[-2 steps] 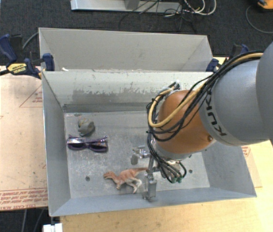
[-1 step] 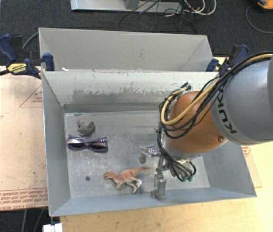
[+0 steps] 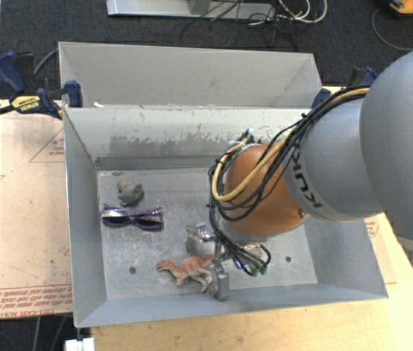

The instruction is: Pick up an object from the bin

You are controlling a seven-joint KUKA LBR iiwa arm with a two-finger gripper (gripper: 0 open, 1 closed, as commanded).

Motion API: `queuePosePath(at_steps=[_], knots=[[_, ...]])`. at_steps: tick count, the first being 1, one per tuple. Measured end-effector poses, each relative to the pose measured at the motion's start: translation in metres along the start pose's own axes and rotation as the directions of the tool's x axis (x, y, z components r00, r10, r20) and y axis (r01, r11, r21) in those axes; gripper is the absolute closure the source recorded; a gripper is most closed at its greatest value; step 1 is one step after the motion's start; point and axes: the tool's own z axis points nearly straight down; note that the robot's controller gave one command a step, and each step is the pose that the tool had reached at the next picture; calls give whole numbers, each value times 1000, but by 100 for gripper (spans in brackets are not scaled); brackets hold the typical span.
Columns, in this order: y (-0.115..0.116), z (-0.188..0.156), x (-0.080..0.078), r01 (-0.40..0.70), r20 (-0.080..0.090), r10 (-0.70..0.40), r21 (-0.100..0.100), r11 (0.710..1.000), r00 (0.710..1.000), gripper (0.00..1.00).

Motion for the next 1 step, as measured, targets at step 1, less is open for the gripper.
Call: queuePosePath(at_steps=[1], knots=[[13, -3, -2, 0, 5, 0, 3, 1000, 1000, 100]])
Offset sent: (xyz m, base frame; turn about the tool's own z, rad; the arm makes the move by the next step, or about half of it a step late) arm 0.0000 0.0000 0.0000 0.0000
